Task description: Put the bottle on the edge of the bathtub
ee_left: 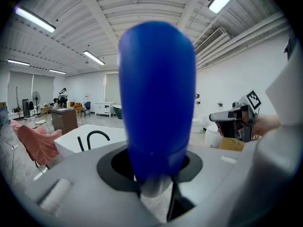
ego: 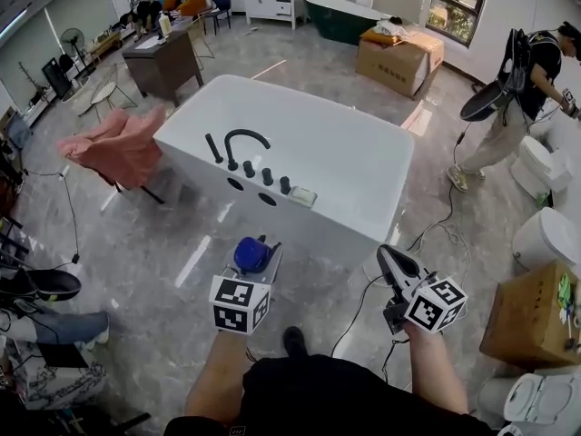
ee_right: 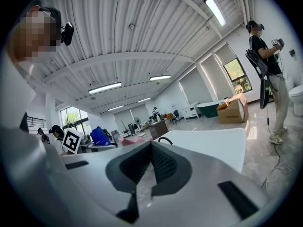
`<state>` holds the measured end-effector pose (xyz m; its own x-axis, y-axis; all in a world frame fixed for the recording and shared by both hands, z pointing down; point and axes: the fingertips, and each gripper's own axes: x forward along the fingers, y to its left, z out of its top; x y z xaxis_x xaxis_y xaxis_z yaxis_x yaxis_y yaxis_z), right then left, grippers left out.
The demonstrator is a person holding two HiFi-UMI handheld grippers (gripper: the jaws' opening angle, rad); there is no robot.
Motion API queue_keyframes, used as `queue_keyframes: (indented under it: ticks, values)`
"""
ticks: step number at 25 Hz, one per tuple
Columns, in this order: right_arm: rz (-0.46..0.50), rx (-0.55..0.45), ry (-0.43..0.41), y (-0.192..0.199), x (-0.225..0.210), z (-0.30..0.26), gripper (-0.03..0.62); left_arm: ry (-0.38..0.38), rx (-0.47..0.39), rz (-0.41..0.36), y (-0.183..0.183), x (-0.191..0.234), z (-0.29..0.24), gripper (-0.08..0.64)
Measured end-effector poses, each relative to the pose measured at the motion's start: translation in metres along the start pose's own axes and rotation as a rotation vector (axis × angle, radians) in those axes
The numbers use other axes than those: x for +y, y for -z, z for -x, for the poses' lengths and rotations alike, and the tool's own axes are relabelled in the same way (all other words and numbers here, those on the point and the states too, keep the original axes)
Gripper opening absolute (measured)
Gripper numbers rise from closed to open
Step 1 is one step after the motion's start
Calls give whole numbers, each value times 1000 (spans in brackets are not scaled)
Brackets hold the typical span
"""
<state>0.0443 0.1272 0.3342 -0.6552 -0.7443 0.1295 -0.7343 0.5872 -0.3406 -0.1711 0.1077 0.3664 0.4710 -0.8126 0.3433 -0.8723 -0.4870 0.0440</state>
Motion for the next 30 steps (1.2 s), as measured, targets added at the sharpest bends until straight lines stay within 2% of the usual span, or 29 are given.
queue_keyframes:
  ticks: [5, 16, 24, 30]
  values:
    - [-8, 22, 40, 0, 4, -27, 11, 32, 0, 14, 0, 29, -8, 146]
    - [-20, 58, 87, 7, 6, -53, 11, 75, 32, 32, 9, 56, -18, 146]
    - [-58, 64, 81, 8, -38, -78, 11, 72, 73, 23, 8, 55, -56, 146]
    - [-59, 61, 45, -9, -85, -104, 11, 69, 109, 19, -6, 48, -109, 146]
